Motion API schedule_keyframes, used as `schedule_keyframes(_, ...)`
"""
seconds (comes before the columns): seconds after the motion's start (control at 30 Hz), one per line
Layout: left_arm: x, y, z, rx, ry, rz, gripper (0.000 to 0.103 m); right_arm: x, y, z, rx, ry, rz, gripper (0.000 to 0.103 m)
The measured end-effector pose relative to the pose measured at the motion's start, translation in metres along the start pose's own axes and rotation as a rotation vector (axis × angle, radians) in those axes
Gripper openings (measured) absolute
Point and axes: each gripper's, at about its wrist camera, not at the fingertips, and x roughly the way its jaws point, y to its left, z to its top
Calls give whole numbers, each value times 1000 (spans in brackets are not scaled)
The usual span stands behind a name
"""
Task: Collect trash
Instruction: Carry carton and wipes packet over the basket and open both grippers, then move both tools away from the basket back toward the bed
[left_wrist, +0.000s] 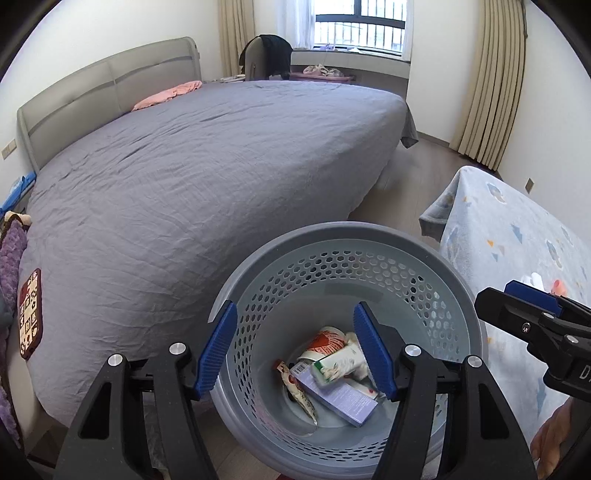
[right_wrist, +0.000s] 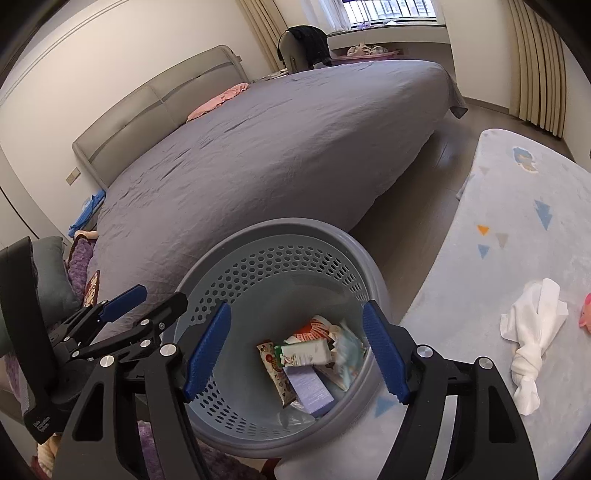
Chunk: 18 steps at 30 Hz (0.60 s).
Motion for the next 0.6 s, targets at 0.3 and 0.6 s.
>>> schedule_keyframes(0.3, 0, 2, -1, -7, -3, -1, 69, -2, 2, 0, -7, -8, -11, 71)
schedule_keyframes(0.6, -5, 3, -2, -15, -24, 12, 85, -4, 2, -1, -14, -22, -39, 71)
